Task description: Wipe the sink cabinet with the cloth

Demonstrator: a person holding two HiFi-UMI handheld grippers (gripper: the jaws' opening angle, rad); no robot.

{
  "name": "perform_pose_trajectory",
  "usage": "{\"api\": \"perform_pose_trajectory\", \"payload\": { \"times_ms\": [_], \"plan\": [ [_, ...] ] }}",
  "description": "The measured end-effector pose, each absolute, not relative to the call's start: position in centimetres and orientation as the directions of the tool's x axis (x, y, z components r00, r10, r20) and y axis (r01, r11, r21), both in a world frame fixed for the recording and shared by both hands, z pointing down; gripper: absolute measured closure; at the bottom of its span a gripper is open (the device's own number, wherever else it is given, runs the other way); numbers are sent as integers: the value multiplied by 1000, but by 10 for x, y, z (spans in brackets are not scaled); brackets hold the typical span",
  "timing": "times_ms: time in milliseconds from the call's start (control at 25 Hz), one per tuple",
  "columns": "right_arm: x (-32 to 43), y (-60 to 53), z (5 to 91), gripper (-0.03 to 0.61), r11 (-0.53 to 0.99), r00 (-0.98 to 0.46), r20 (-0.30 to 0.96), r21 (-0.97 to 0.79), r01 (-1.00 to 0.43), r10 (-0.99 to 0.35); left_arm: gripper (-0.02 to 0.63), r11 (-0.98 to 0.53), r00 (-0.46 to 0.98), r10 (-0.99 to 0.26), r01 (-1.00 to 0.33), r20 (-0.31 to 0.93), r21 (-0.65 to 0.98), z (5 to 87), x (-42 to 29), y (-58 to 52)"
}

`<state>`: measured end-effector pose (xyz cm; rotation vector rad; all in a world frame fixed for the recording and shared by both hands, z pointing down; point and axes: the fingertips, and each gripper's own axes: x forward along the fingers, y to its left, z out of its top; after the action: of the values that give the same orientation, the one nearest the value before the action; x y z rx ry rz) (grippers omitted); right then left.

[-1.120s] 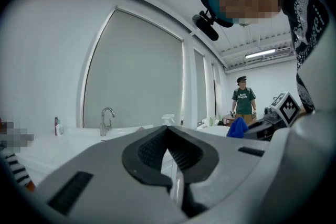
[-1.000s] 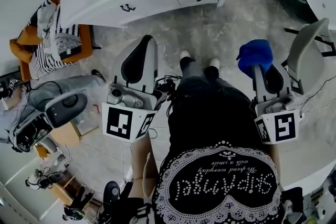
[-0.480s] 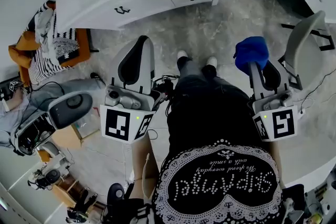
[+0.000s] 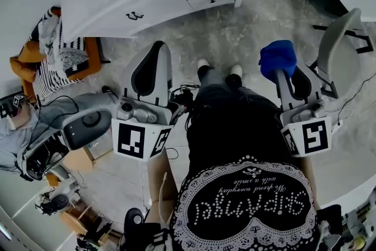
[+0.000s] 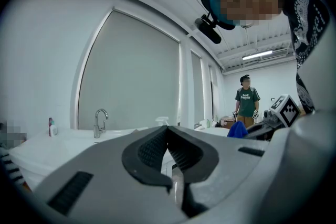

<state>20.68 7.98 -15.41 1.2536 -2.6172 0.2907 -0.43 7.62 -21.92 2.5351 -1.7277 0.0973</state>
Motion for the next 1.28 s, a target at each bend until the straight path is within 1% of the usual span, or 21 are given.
{"api": "perform_pose_trajectory", "payload": {
  "times_ms": [600, 1280],
  "plan": [
    [214, 89, -152, 520, 620, -611, 284, -68, -782, -739, 609, -377, 378, -922, -926, 80, 26, -218, 9, 83],
    [219, 87, -167, 520, 615, -609, 229, -53, -787, -760, 609, -388, 388, -917, -921, 92, 18, -224, 19, 83]
  ]
}}
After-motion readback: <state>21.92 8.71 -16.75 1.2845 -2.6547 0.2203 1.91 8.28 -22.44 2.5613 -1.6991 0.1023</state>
